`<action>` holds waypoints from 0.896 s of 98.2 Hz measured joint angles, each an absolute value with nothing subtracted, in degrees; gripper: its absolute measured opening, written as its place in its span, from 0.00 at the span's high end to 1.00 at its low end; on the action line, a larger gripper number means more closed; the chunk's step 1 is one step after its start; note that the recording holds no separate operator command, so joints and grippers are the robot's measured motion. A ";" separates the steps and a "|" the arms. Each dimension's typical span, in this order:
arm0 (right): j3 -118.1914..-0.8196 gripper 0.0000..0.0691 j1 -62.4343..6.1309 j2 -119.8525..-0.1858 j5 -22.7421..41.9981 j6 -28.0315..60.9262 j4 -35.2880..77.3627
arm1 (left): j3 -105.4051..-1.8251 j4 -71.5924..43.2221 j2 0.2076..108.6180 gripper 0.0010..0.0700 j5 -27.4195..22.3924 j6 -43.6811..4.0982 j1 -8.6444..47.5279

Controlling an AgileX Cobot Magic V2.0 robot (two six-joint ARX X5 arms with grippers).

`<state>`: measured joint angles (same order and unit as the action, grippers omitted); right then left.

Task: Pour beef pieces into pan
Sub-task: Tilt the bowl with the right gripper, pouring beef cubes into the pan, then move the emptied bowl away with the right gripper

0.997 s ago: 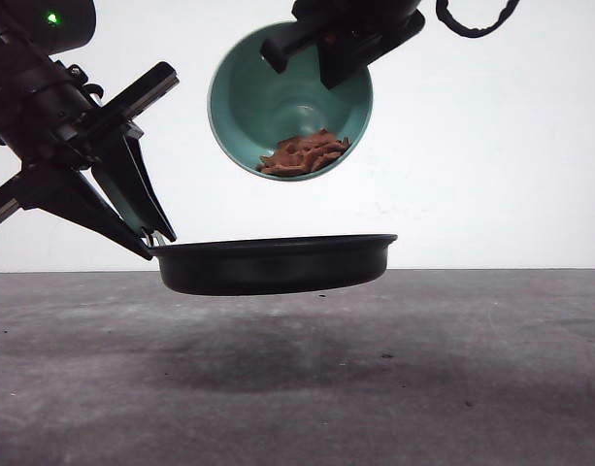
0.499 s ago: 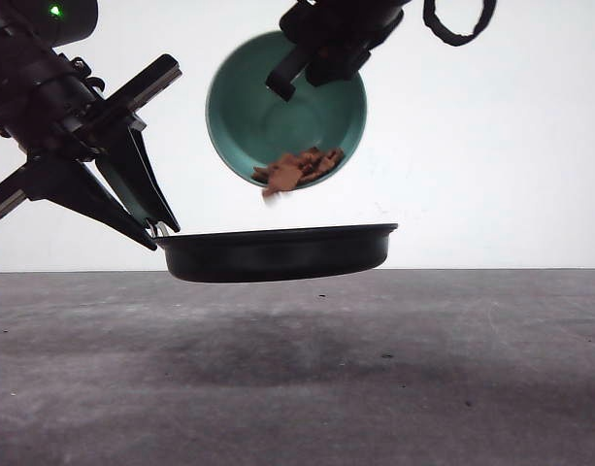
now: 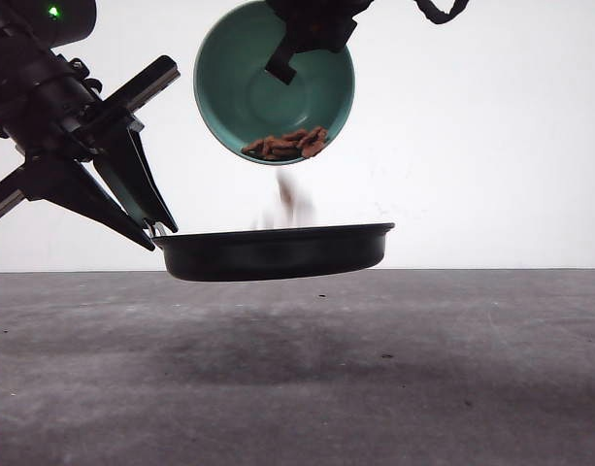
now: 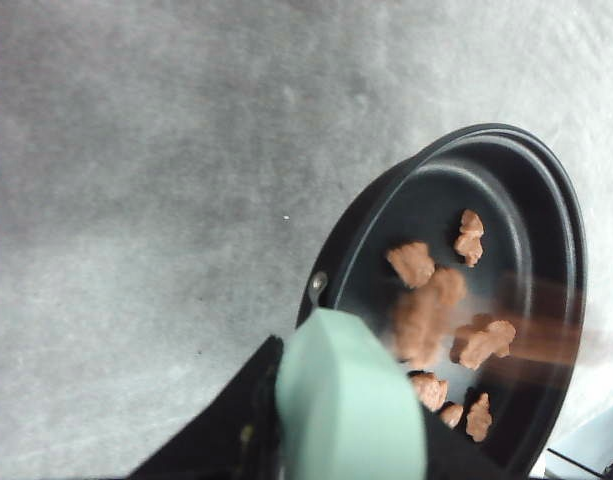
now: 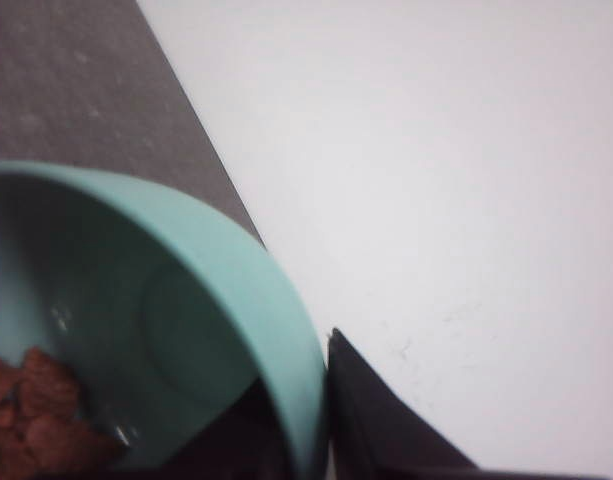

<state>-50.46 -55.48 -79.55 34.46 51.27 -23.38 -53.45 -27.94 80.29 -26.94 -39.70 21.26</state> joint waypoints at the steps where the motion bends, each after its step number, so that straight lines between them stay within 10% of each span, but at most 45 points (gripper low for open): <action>1: -50.46 0.97 -55.46 -79.55 34.46 51.40 -23.38 | -53.45 -27.94 80.29 0.93 -26.96 -39.70 21.19; 88: -50.46 0.97 -55.68 -79.55 31.09 62.70 -30.35 | -53.45 -28.05 80.29 0.93 -26.50 -39.90 20.25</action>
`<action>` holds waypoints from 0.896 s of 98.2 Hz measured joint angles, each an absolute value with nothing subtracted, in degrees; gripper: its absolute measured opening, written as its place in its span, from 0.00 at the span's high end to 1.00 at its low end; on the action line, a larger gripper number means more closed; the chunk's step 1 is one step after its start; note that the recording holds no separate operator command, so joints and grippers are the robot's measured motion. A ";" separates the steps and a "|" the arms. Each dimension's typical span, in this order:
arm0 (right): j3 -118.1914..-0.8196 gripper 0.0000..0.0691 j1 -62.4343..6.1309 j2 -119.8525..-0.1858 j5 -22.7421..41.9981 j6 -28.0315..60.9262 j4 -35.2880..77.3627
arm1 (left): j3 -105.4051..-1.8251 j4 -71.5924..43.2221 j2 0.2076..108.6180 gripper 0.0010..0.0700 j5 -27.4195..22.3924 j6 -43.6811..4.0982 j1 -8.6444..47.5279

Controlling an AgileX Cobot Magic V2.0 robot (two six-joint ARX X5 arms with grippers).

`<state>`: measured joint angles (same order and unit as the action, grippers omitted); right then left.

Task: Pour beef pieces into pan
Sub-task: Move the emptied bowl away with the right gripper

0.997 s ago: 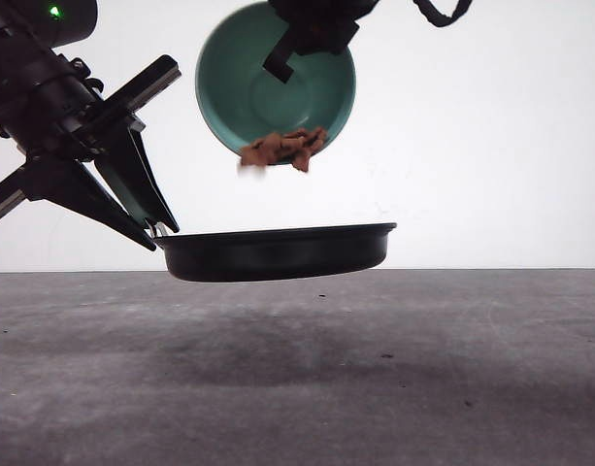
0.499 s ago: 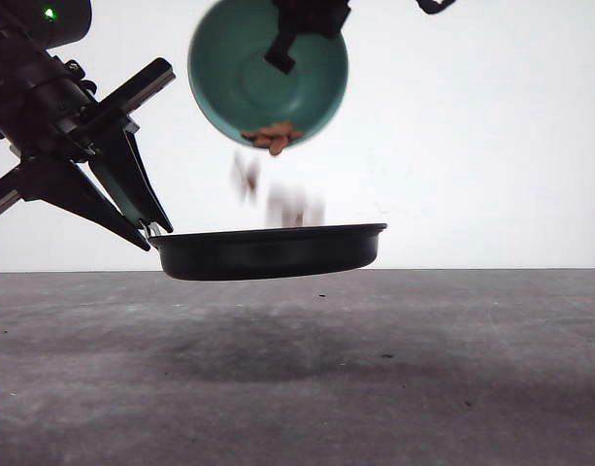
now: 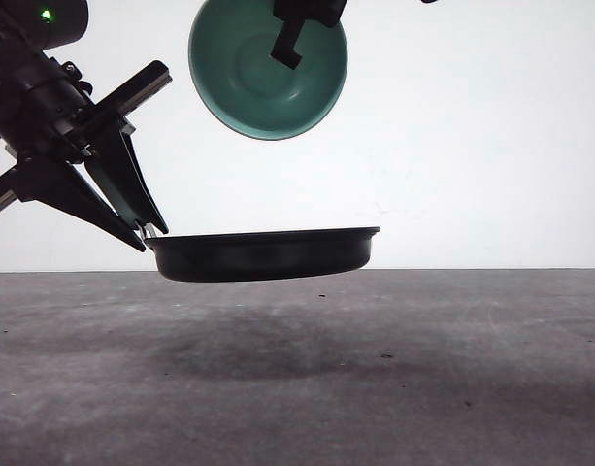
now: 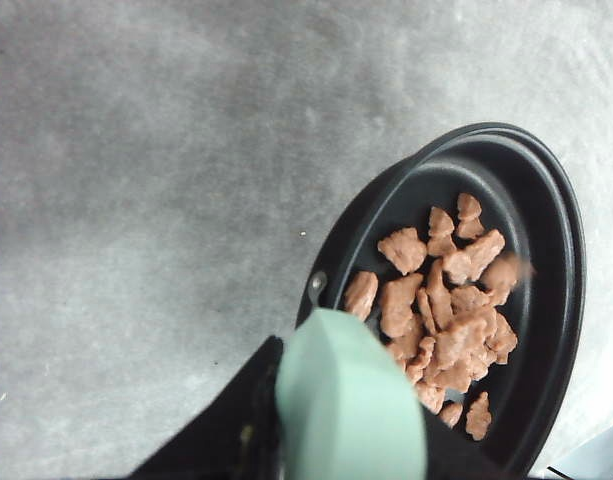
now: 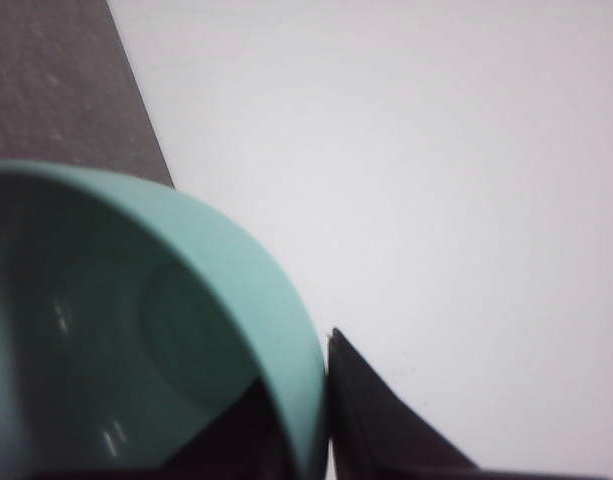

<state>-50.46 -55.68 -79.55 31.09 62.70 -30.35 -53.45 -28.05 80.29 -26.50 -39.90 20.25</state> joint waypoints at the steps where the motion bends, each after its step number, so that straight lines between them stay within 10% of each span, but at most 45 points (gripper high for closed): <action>1: -50.46 0.97 -55.72 -79.55 31.11 62.74 -30.35 | -53.45 -28.05 80.29 0.93 -26.50 -39.90 20.25; 19: -50.46 0.97 -56.21 -79.46 34.20 56.03 -30.76 | -53.45 -28.03 80.29 0.93 -26.50 -39.77 20.25; 56: -50.78 0.97 -49.54 -63.96 33.56 12.97 -15.57 | -53.45 -27.68 80.29 0.93 -25.26 -37.52 20.10; 88: -52.88 0.97 -6.70 -54.83 5.04 -24.75 24.03 | -53.45 -25.76 80.29 0.93 -24.32 -36.84 20.10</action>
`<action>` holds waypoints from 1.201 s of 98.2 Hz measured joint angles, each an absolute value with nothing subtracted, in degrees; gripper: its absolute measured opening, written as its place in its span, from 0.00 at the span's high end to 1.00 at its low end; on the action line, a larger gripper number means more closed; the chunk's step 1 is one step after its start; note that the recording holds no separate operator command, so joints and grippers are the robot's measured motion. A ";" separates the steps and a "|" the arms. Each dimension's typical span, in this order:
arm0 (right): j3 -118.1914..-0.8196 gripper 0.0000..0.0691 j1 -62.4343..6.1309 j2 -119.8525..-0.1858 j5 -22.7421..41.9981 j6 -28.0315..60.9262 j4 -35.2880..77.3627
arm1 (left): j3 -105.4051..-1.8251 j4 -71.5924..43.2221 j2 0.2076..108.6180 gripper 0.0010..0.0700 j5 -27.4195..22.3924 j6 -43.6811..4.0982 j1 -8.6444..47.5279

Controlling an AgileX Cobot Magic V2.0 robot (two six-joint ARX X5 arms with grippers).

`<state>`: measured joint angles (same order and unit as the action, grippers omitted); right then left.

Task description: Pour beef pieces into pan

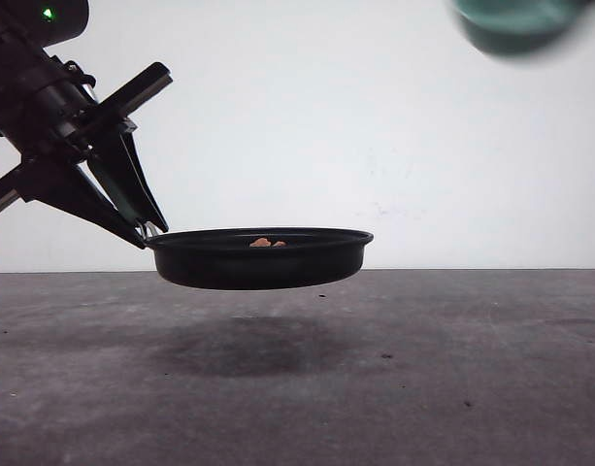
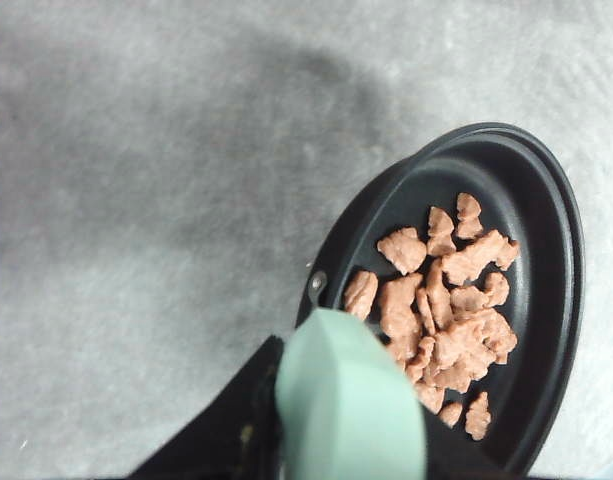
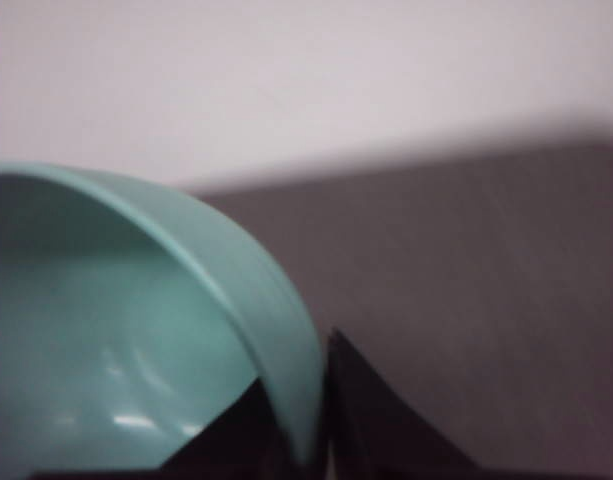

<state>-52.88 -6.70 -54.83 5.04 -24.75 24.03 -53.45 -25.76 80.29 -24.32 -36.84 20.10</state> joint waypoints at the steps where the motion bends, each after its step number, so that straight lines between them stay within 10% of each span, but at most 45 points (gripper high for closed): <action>1: -52.86 0.97 -5.02 -55.20 3.81 -25.08 25.04 | -53.45 -25.69 80.29 0.93 -24.32 -36.84 20.10; 25: -48.45 0.97 17.61 -63.81 -14.87 -24.58 37.98 | -53.45 -23.86 80.29 0.93 -23.86 -36.80 20.10; 82: -40.66 0.96 17.54 -72.14 -13.82 -19.03 35.64 | -53.45 -25.52 80.29 0.93 -23.97 -36.05 20.10; 105: -40.66 0.30 17.45 -72.12 -13.37 -18.20 34.61 | -53.45 -25.63 80.29 0.93 -23.97 -35.51 20.10; 118: -41.60 0.20 17.43 -70.89 -13.65 -18.20 35.03 | -53.45 -25.61 80.29 0.93 -23.97 -35.38 20.10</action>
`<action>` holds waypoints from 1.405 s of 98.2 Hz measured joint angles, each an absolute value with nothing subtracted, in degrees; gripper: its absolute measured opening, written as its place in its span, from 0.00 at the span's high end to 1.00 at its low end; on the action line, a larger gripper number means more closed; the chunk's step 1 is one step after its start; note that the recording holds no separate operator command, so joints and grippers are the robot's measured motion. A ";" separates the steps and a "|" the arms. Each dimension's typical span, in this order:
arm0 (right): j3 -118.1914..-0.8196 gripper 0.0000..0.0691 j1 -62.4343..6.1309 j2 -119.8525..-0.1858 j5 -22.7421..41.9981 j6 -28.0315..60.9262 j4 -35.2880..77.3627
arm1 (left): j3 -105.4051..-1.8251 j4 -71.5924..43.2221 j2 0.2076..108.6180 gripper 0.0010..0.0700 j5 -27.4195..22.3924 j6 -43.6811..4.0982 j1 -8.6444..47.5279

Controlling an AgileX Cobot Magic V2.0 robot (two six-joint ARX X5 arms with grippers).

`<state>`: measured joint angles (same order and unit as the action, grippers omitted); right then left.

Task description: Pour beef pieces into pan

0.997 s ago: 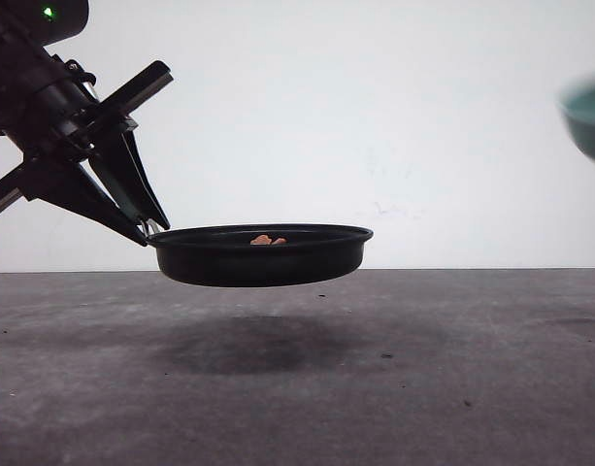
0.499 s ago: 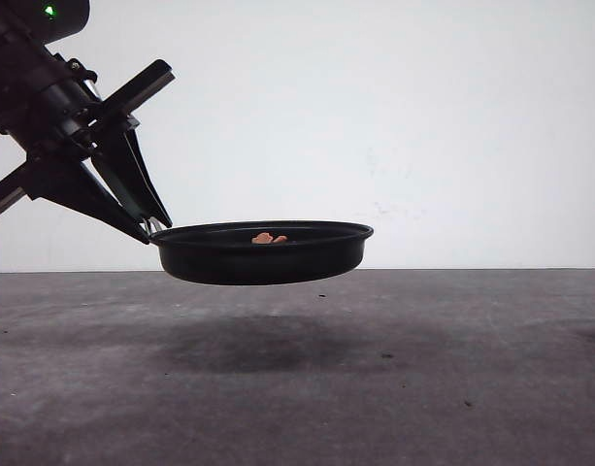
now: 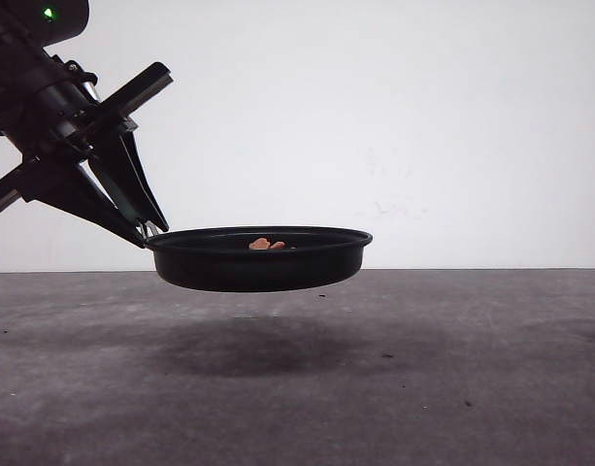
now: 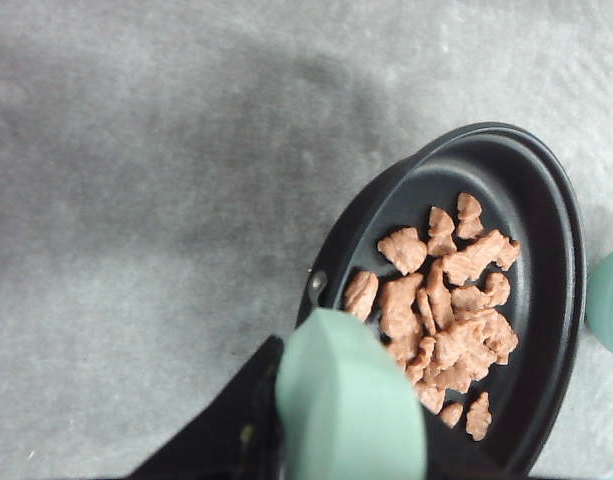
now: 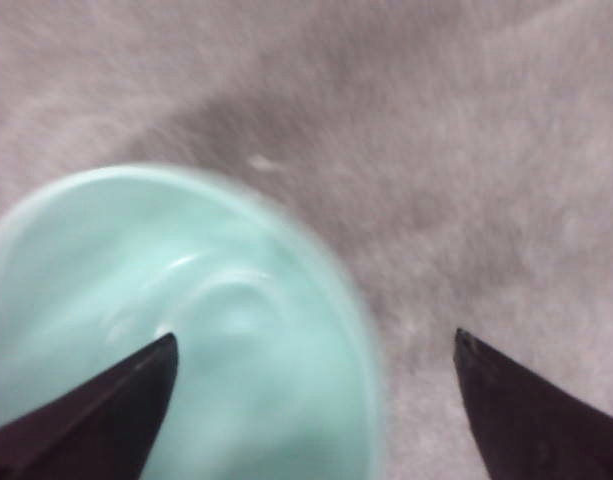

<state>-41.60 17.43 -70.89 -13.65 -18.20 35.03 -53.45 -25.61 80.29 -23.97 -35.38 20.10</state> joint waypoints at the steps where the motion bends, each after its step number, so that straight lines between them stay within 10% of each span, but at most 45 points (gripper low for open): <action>1: -41.80 0.20 17.39 -70.61 -13.72 -18.20 35.05 | -53.45 -25.61 80.29 0.93 -23.99 -35.38 20.10; 28: -56.27 0.21 14.76 -57.69 -14.87 -18.98 35.57 | -53.45 -25.10 80.29 0.93 -23.97 -35.40 20.10; 45: -64.07 0.80 8.91 -48.93 -14.90 -18.68 34.63 | -53.47 -25.08 80.29 0.93 -23.79 -35.38 19.18; 56: -65.01 0.96 4.40 -43.31 -14.92 -17.08 31.94 | -53.47 -25.08 80.29 0.93 -22.55 -35.35 18.37; 138: -64.99 0.99 -1.23 -23.35 -13.34 -7.29 54.74 | -53.87 -25.04 90.61 0.92 -21.37 -29.10 12.93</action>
